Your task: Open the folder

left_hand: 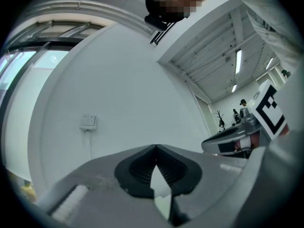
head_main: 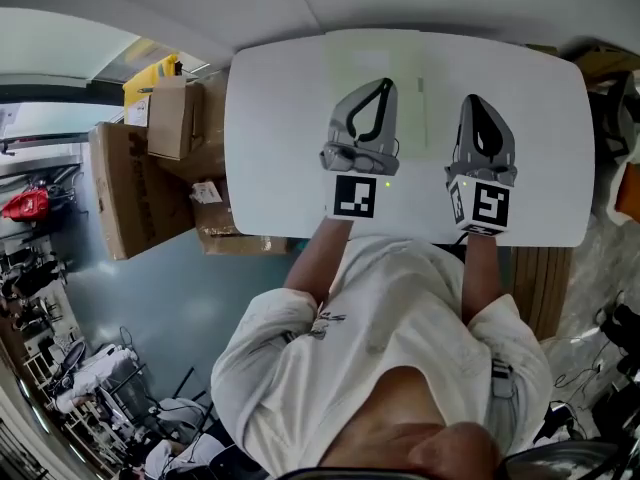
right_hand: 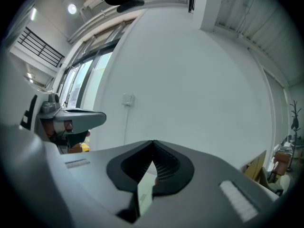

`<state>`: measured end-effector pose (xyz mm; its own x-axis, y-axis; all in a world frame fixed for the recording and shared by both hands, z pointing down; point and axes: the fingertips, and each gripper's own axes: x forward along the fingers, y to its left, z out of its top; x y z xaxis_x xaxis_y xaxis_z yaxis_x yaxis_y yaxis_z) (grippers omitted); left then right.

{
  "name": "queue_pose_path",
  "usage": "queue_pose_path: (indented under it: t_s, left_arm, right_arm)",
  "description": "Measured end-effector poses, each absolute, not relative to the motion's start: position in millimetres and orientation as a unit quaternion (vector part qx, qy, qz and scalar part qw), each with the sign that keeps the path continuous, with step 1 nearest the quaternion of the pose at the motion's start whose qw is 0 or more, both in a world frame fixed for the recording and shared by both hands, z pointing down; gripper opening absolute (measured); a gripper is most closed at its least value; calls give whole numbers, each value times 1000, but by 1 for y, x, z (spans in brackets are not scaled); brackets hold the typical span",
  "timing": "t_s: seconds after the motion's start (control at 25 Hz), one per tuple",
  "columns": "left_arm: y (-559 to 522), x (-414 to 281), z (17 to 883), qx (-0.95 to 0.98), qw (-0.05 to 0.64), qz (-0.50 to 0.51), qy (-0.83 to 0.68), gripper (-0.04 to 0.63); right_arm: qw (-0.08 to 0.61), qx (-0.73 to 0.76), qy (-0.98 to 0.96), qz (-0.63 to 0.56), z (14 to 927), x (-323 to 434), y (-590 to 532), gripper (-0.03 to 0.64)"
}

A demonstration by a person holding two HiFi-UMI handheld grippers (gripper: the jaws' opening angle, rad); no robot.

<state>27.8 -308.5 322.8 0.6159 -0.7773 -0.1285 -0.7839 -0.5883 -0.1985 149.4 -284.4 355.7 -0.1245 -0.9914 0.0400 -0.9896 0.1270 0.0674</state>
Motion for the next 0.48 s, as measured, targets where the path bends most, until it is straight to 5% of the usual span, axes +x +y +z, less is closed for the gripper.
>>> queue_pose_path:
  t_s: [0.48]
  left_arm:
    - [-302,44,356,-893,118,-11,434,0]
  right_arm:
    - [57,658,-751,5,389,159,-277,0]
